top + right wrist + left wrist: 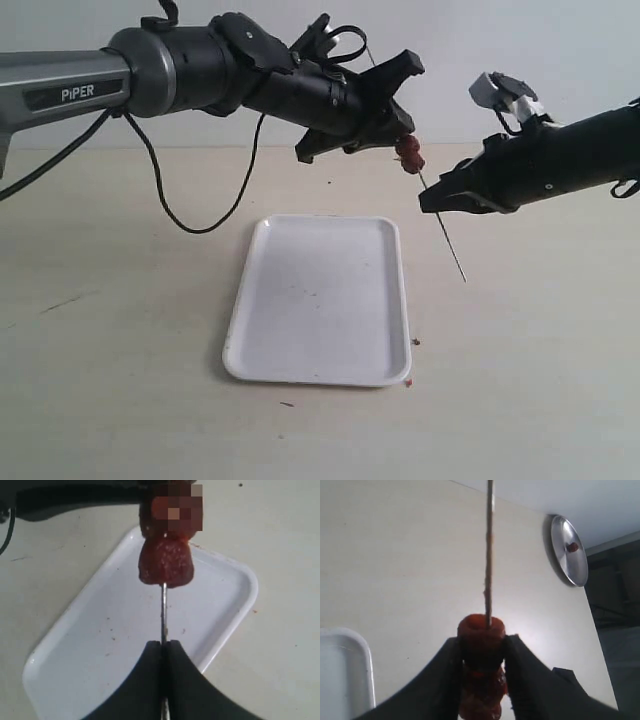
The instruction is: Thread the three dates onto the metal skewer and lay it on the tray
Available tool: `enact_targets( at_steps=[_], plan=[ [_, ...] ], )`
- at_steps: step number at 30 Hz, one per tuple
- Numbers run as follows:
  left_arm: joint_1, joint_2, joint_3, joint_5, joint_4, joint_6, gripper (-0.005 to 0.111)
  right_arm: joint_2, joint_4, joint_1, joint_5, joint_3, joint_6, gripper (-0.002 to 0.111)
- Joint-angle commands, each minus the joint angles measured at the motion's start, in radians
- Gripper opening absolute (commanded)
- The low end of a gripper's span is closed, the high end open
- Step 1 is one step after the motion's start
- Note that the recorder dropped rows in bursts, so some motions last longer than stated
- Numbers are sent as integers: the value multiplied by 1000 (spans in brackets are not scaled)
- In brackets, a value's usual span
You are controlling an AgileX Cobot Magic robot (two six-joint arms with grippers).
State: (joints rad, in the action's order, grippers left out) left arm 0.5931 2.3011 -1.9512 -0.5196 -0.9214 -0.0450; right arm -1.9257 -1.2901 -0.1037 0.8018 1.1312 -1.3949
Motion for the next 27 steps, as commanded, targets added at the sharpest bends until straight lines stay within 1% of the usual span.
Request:
enact_targets(
  at_steps=[1, 2, 3, 5, 7, 8, 9, 10, 11, 13, 15, 16, 17, 20, 21, 23, 24, 27],
  plan=[
    [5, -3, -2, -14, 15, -9, 58, 5, -15, -1, 22, 3, -26, 0],
    [-2, -3, -2, -6, 17, -9, 67, 5, -12, -1, 22, 3, -26, 0],
    [-7, -3, -2, 1, 17, -18, 68, 5, -12, -1, 22, 3, -26, 0],
    [-35, -14, -2, -3, 17, -46, 68, 5, -6, -1, 16, 3, -26, 0],
    [-68, -40, -2, -56, 31, -81, 68, 5, 10, -1, 14, 3, 29, 0],
    [-86, -53, -2, -88, 48, -89, 65, 5, 15, -1, 14, 3, 64, 0],
    [-103, -73, -2, -138, 93, -89, 54, 5, 42, -1, 22, 3, 107, 0],
    [-113, -88, -2, -179, 137, -89, 40, 5, 63, 3, 34, 3, 139, 0],
    [-121, -110, 5, -238, 205, -89, 20, 5, 79, 12, 61, 3, 164, 0],
    [-125, -135, 9, -308, 306, -87, 0, 5, 88, 30, 105, 3, 191, 0],
    [-125, -164, 28, -329, 414, -74, 1, 5, 88, 59, 118, 3, 233, 0],
    [-125, -185, 53, -323, 474, -56, 0, 5, 84, 81, 114, 3, 258, 0],
    [-125, -208, 75, -315, 501, -49, 0, 5, 84, 99, 104, 3, 290, 0],
    [-125, -290, 183, -277, 528, -73, 0, 5, 84, 166, 102, 3, 347, 0],
    [-125, -328, 233, -244, 543, -84, 0, 5, 84, 191, 102, 3, 368, 0],
    [-125, -404, 342, -161, 568, -85, 0, 5, 80, 234, 77, 3, 425, 0],
    [-125, -451, 395, -104, 571, -85, 0, 7, 74, 257, 50, 3, 447, 0],
    [-125, -591, 614, 101, 581, -85, 0, 7, 69, 318, -58, 3, 555, 0]
  ],
)
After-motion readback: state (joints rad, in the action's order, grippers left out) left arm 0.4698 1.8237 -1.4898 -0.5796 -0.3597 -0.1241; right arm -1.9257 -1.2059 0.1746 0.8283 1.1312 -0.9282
